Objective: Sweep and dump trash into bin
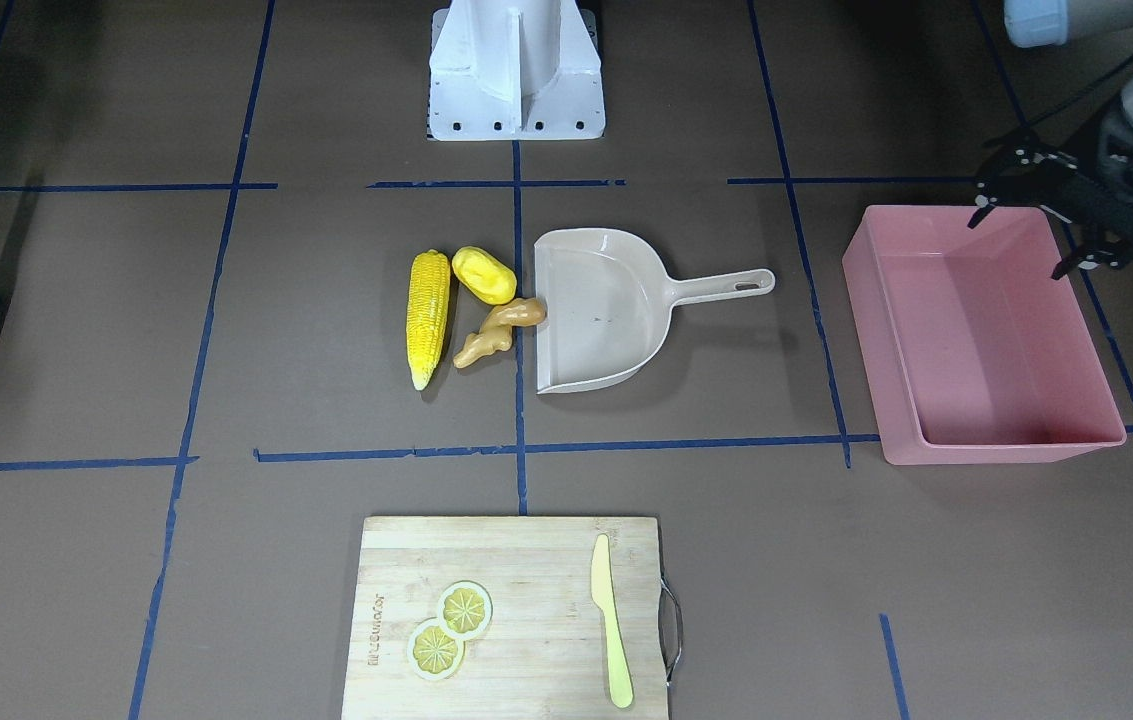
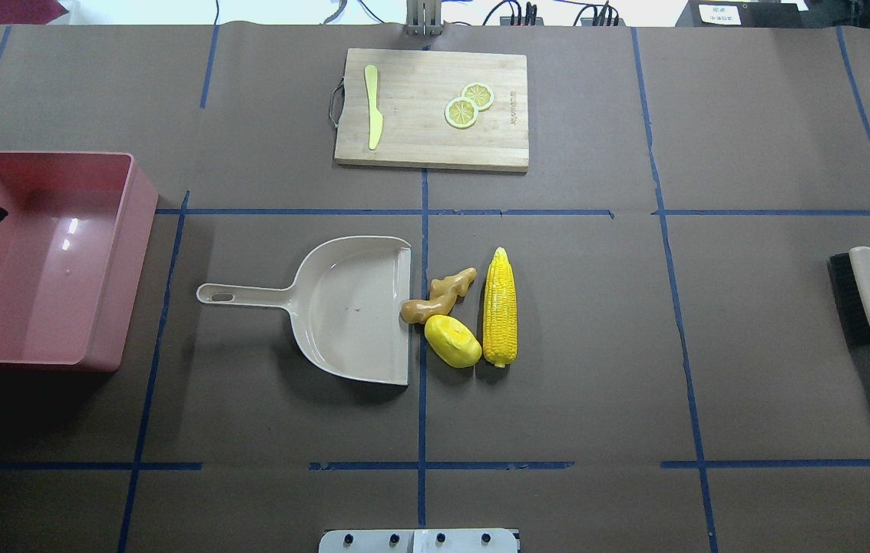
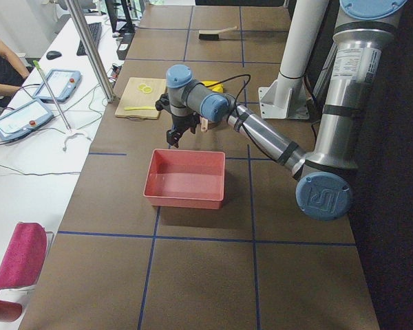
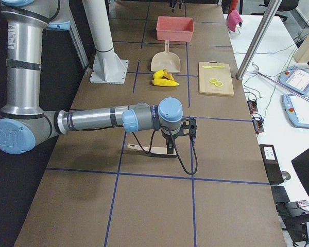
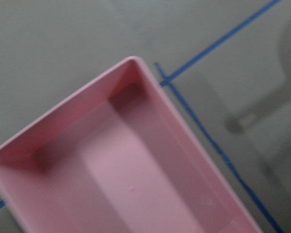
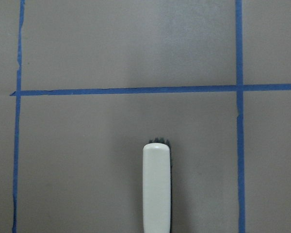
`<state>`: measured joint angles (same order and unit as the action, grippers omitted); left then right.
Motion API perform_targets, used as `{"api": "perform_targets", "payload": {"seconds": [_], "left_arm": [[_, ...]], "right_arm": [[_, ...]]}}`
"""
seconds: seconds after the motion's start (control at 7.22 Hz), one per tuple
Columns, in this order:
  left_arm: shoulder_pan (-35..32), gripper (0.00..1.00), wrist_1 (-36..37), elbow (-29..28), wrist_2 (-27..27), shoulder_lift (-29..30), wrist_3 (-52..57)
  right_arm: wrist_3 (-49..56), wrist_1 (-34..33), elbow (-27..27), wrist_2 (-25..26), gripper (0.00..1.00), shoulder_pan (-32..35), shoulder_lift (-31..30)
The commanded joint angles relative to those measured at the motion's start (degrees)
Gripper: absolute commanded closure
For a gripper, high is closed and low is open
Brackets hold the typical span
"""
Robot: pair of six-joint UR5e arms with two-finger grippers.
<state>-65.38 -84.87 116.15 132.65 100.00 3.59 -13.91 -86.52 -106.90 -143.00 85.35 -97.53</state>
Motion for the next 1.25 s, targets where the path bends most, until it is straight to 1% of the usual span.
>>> {"api": "perform_targets", "payload": {"seconds": [0.0, 0.14, 0.28, 0.55, 0.69, 0.83, 0.97, 1.11], "left_arm": [[1.4, 0.00, 0.5, -0.3, -0.2, 6.0, 0.0], [2.9, 0.00, 0.5, -0.5, -0.1, 6.4, 0.6], [3.2, 0.00, 0.0, -0.7, 0.3, 6.5, 2.8], [3.2, 0.00, -0.1, -0.7, 0.5, 7.7, 14.1], [3.8, 0.00, -0.2, -0.8, 0.6, 7.8, 15.8], [4.7, 0.00, -0.3, -0.8, 0.6, 7.8, 15.8], [4.7, 0.00, -0.3, -0.7, 0.6, 8.2, 15.8], [4.7, 0.00, -0.2, -0.7, 0.6, 8.2, 15.8]], "right_arm": [[-13.6, 8.2, -2.9, 3.4, 0.00, -6.7, -3.8], [-16.6, 13.8, -2.9, 6.6, 0.00, -9.7, -6.9], [-18.9, 15.1, -2.9, 7.2, 0.00, -11.8, -7.8], [-21.3, 15.2, -2.7, 7.4, 0.00, -14.1, -10.3], [-21.7, 15.2, -2.7, 7.7, 0.00, -15.5, -10.6], [-21.7, 15.2, -2.2, 10.1, 0.00, -18.2, -11.0], [-21.8, 16.5, 0.1, 11.6, 0.01, -20.6, -11.1], [-24.1, 20.7, 2.6, 12.3, 0.01, -22.1, -11.1]]}}
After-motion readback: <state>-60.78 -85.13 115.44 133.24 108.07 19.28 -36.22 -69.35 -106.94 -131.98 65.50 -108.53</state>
